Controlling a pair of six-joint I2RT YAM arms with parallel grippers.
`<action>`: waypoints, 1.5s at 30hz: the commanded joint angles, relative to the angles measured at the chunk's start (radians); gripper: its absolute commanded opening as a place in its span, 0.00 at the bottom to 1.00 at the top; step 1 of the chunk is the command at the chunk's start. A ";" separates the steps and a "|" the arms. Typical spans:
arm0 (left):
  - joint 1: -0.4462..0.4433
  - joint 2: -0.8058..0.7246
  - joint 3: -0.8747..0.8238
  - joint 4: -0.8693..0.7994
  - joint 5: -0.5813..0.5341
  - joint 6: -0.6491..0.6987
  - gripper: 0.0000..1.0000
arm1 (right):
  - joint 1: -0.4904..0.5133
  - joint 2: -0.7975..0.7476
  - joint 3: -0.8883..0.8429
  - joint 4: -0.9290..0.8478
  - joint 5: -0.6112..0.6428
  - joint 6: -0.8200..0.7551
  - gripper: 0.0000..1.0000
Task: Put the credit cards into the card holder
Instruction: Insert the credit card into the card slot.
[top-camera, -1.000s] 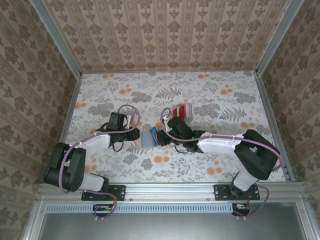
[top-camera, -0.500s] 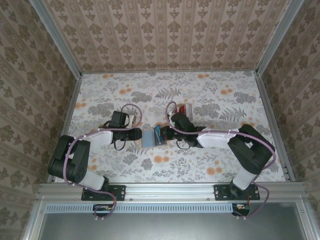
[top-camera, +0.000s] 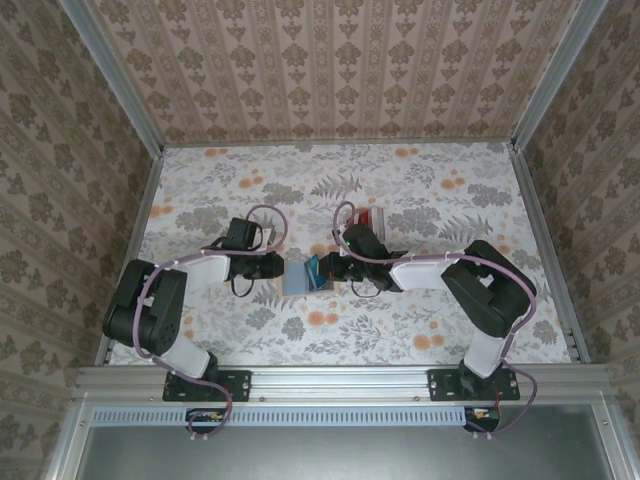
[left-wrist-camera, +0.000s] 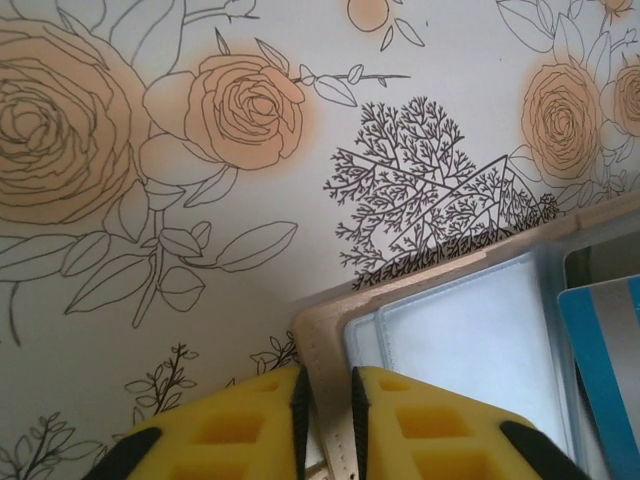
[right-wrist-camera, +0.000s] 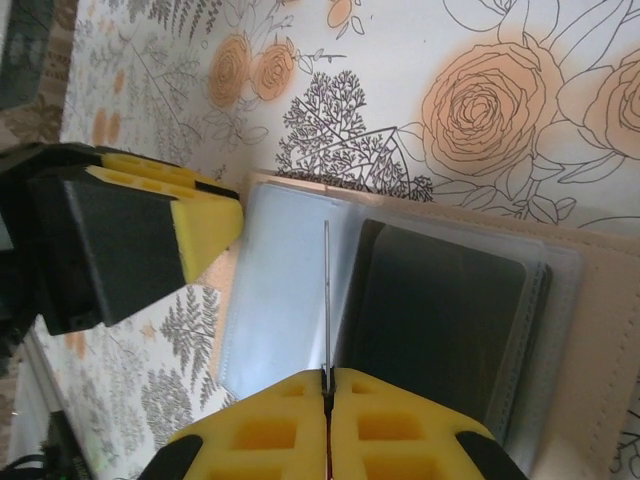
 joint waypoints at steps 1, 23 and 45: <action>-0.008 0.013 0.019 -0.034 0.020 0.005 0.15 | -0.023 0.028 -0.031 0.083 -0.039 0.082 0.09; -0.016 0.022 0.006 0.014 0.080 -0.018 0.01 | -0.052 0.094 -0.049 0.173 -0.110 0.191 0.10; -0.015 0.006 0.005 0.000 0.063 -0.018 0.00 | -0.041 -0.013 -0.190 0.284 -0.003 0.272 0.09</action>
